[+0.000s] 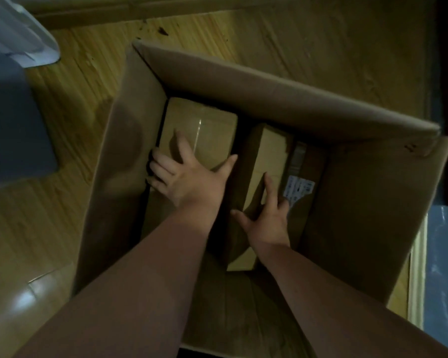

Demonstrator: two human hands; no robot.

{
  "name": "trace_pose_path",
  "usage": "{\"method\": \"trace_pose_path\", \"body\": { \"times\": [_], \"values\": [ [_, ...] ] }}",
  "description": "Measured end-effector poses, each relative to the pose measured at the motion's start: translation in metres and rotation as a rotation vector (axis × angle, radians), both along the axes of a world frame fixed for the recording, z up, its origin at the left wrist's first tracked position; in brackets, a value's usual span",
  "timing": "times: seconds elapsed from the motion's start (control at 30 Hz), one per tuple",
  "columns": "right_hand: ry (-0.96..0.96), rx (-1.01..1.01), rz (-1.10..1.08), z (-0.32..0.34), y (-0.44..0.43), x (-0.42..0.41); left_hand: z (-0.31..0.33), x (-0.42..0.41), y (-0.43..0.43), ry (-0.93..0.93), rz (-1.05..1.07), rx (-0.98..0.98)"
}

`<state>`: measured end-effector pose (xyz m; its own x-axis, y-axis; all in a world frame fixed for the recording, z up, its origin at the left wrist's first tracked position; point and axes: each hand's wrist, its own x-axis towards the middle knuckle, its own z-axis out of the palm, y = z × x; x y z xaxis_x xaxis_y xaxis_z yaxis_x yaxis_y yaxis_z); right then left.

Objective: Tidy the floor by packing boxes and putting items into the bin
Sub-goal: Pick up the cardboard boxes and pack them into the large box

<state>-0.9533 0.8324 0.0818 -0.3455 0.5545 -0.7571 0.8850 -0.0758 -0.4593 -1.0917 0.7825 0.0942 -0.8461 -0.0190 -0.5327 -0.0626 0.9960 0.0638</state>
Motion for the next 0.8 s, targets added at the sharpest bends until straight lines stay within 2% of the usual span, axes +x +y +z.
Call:
{"method": "trace_pose_path", "body": {
  "times": [0.13, 0.2, 0.27, 0.33, 0.37, 0.43, 0.5, 0.53, 0.63, 0.8],
  "values": [
    [0.047, -0.017, 0.085, -0.004, 0.003, 0.007, -0.011, -0.001, 0.006, 0.0, 0.0, -0.028],
    [0.067, -0.055, 0.107, -0.004, 0.005, 0.008, -0.003, 0.009, 0.005, 0.136, -0.163, 0.0],
    [0.108, -0.079, 0.164, -0.004, 0.007, 0.01, 0.006, 0.023, 0.003, 0.231, -0.449, 0.155],
    [0.14, -0.032, 0.148, -0.004, 0.011, 0.013, 0.011, 0.037, 0.003, 0.058, -0.59, 0.307],
    [0.124, 0.017, 0.044, -0.006, 0.016, 0.014, 0.011, 0.042, 0.005, -0.017, -0.6, 0.32],
    [-0.033, 0.15, -0.251, -0.012, 0.03, 0.014, 0.009, 0.048, 0.009, -0.015, -0.62, 0.259],
    [-0.255, 0.242, -0.407, -0.017, 0.045, 0.012, 0.006, 0.052, 0.015, -0.067, -0.634, 0.185],
    [-0.301, 0.232, -0.407, -0.02, 0.049, 0.01, 0.005, 0.053, 0.019, -0.124, -0.632, 0.155],
    [-0.287, 0.118, -0.378, -0.031, 0.047, 0.005, -0.001, 0.055, 0.03, -0.256, -0.622, 0.038],
    [-0.403, 0.101, -0.388, -0.043, 0.057, 0.0, -0.018, 0.065, 0.034, -0.296, -0.605, -0.049]
  ]
}}
